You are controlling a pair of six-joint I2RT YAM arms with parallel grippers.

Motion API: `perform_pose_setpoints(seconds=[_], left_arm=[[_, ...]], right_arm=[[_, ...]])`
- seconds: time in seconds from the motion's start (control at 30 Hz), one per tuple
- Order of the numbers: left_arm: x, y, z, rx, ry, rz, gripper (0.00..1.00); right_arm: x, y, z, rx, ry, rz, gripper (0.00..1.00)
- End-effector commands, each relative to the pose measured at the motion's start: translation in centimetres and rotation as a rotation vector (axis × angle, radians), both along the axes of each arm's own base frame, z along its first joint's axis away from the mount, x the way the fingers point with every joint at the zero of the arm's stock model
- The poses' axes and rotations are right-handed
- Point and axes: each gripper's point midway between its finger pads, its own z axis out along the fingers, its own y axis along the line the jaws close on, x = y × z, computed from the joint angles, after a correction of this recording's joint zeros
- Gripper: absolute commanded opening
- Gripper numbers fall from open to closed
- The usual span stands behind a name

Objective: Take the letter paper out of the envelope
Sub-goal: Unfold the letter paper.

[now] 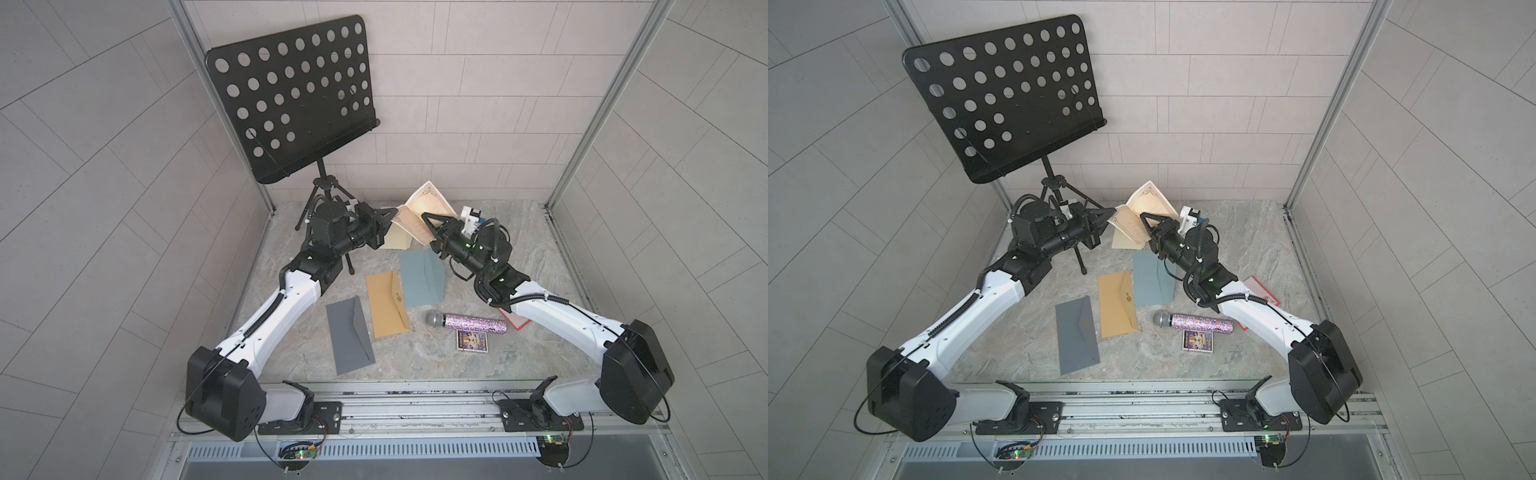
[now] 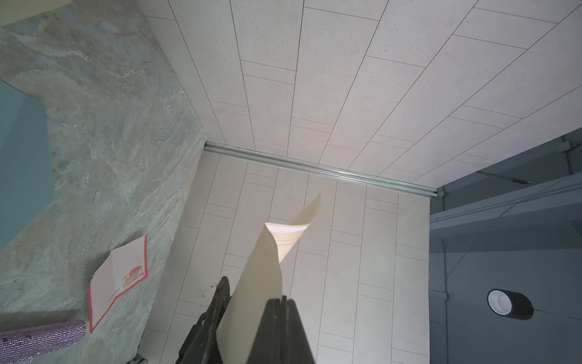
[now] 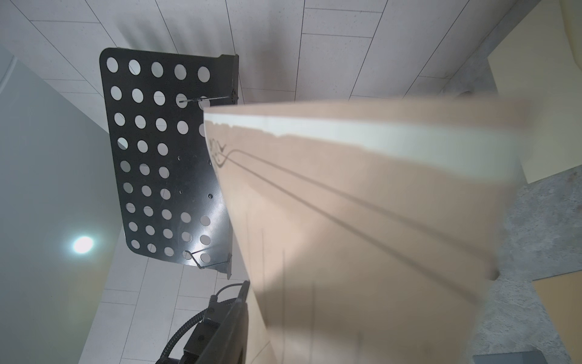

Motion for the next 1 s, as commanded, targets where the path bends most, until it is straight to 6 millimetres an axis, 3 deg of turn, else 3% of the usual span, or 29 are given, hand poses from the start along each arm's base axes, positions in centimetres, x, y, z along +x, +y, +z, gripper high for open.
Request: perform_pose_setpoints(seconds=[0.0, 0.37, 0.57, 0.67, 0.83, 0.87, 0.97], left_arm=[[-0.9, 0.2, 1.7, -0.035, -0.039, -0.003, 0.00], [-1.0, 0.2, 1.6, -0.035, -0.036, -0.003, 0.00], [-1.0, 0.2, 1.1, -0.033, -0.028, -0.003, 0.00], [-1.1, 0.2, 0.9, -0.028, -0.023, -0.006, 0.00], [-1.6, 0.1, 0.0, -0.005, -0.002, -0.028, 0.00], [-1.8, 0.0, -0.5, 0.010, 0.010, -0.038, 0.06], [-3.0, 0.2, -2.7, 0.095, 0.069, -0.063, 0.61]], right_arm=[[-0.2, -0.6, 1.9, 0.034, -0.028, -0.009, 0.34], [-0.3, -0.8, 1.8, 0.012, -0.028, -0.004, 0.21], [-0.4, -0.7, 1.8, -0.010, -0.024, 0.010, 0.09], [-0.5, -0.9, 1.8, -0.050, -0.021, 0.013, 0.00], [-0.8, -2.4, 2.3, -0.207, -0.042, -0.011, 0.00], [-0.9, -2.7, 2.4, -0.261, -0.052, -0.010, 0.00], [-1.4, -3.5, 1.6, -0.476, -0.064, 0.034, 0.00]])
